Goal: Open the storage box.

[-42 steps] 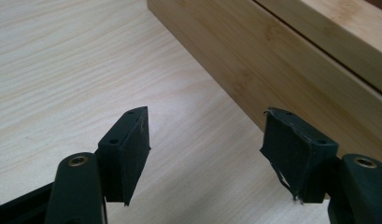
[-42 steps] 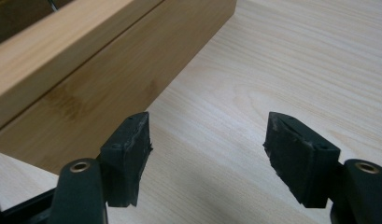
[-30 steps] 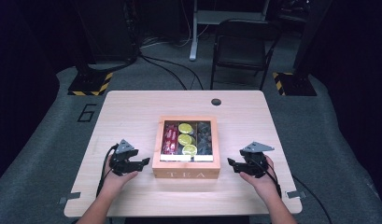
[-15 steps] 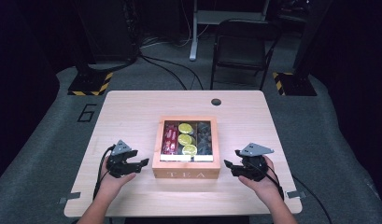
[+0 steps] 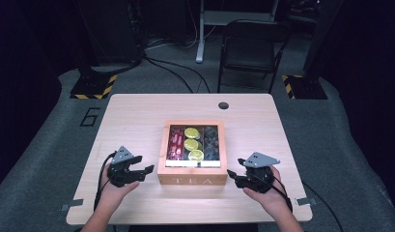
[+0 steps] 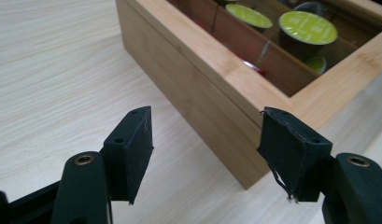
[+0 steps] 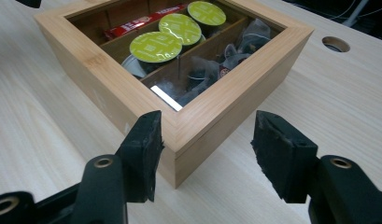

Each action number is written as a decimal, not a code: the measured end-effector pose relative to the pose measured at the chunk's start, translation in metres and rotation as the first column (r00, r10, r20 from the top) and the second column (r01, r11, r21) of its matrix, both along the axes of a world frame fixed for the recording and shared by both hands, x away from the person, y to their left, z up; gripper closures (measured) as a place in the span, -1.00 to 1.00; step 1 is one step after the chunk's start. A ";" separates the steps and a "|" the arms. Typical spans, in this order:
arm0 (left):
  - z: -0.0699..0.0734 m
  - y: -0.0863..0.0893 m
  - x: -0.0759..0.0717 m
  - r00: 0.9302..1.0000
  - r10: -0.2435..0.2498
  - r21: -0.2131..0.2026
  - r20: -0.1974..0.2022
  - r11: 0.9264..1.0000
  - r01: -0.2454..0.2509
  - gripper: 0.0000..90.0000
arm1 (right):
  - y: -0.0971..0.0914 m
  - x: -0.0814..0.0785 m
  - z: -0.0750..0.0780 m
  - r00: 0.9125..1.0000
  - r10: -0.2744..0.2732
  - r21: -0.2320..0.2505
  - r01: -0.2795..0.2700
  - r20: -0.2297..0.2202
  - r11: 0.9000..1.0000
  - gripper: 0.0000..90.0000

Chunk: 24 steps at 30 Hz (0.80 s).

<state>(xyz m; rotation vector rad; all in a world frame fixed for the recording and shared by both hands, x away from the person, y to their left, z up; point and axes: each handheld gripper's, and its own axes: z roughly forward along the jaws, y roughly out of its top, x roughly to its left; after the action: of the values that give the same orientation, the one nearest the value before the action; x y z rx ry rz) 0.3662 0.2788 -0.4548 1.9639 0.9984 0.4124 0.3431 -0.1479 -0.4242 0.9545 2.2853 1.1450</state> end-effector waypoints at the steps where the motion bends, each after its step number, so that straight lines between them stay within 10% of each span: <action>1: 0.001 -0.001 -0.002 1.000 -0.007 -0.002 0.003 1.000 0.007 -0.23 | 0.000 0.000 -0.001 1.000 0.011 0.008 -0.011 0.007 1.000 -0.03; 24: -0.013 -0.032 -0.013 0.992 -0.124 0.051 -0.021 0.991 0.125 -0.08 | 0.013 0.014 -0.034 0.994 0.066 -0.022 -0.068 -0.090 0.997 0.11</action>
<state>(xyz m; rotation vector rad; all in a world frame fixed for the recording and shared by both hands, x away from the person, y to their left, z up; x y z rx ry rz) 0.3533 0.2471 -0.4680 2.0682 0.8781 0.3548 0.3571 -0.1347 -0.4582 0.9436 2.4136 1.1189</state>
